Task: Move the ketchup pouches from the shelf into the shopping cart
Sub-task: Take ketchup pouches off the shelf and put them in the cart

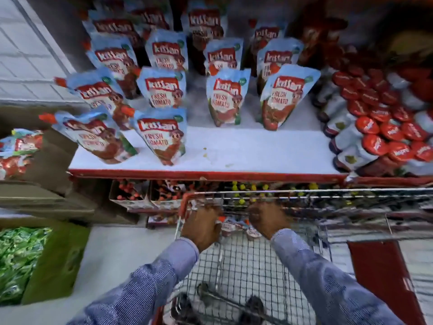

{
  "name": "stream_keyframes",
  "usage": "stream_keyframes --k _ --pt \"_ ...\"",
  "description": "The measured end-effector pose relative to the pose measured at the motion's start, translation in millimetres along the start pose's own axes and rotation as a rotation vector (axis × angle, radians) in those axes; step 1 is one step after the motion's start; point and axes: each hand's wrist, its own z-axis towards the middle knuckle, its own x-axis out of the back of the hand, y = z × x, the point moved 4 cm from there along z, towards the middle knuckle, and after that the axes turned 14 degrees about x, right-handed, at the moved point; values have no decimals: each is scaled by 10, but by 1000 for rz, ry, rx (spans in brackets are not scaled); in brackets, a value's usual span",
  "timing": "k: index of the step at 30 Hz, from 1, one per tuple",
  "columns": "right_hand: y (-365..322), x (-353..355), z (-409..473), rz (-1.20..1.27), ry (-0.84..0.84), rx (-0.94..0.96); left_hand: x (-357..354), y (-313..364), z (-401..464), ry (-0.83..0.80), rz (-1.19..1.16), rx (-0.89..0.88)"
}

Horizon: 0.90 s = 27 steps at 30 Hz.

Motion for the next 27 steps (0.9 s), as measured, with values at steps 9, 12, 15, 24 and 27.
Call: stream_keyframes --k 9,12,15,24,27 --pt "428 -840 138 -242 15 53 -1110 71 526 -159 -11 125" --pt "496 -944 197 -246 37 68 -1242 32 596 -132 -35 129" --pt "505 -970 218 -256 33 69 -1251 -24 615 -84 -29 111" --pt "39 -263 -267 34 263 189 -243 53 -55 85 -116 9" --pt "-278 303 -497 130 406 260 365 111 -379 207 -89 -77"
